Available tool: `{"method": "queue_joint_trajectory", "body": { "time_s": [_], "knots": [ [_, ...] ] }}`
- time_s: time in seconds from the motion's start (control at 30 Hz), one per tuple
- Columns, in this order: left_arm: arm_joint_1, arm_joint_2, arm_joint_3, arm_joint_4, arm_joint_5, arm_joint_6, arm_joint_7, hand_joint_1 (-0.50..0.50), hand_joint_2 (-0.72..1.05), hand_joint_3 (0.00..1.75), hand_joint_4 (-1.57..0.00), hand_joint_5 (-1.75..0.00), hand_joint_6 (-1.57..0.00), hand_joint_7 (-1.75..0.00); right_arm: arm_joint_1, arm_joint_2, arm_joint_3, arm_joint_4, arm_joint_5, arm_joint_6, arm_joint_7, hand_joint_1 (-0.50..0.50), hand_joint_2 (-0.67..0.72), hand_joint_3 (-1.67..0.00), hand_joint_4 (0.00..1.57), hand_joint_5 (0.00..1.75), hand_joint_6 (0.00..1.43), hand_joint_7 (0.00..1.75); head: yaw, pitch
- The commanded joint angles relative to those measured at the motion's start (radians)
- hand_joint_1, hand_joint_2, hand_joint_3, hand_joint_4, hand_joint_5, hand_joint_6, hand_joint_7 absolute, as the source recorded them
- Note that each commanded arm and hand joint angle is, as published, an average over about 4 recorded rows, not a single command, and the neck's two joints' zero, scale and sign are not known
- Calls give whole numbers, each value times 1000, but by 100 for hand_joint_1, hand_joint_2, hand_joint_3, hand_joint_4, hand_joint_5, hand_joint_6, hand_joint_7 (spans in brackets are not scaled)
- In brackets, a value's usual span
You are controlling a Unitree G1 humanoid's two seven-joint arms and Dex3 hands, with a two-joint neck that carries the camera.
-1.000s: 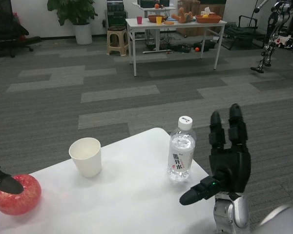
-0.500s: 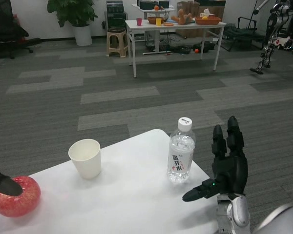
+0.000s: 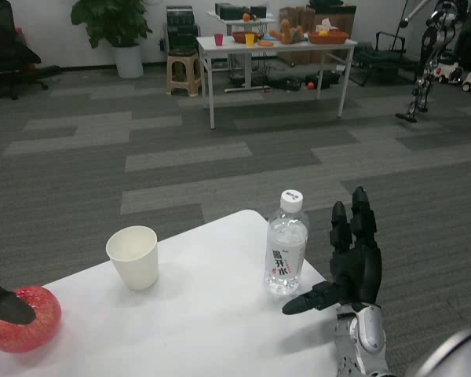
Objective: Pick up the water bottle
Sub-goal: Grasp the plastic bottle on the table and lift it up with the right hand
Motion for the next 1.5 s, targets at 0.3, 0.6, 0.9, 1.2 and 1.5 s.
{"method": "queue_joint_trajectory", "body": {
  "time_s": [0.3,0.6,0.9,1.2,1.5],
  "knots": [
    [12,8,0,-22,-3,-2,0,-50,-55,9,0,0,0,0,-126,2,94,62,-44,51,23,-46,41,-8,0,0,0,0,-5,14],
    [16,8,1,-27,-4,-2,0,-50,-55,9,0,0,0,0,-119,5,95,-9,-71,57,23,-46,41,-8,0,0,0,0,-8,9],
    [14,9,1,-25,-5,-2,0,-50,-55,9,0,0,0,0,-53,12,44,-99,-80,57,22,-46,38,-8,0,0,0,0,-14,2],
    [8,10,0,-17,-6,-2,0,-50,-55,9,0,0,0,0,52,13,-10,-215,-80,70,15,-46,34,-8,0,0,0,0,-14,-5],
    [2,8,0,-7,-6,-2,0,-50,-55,9,0,0,0,0,199,62,-104,-421,-142,191,-40,-46,25,-8,0,0,0,0,-19,-10]
  ]
}}
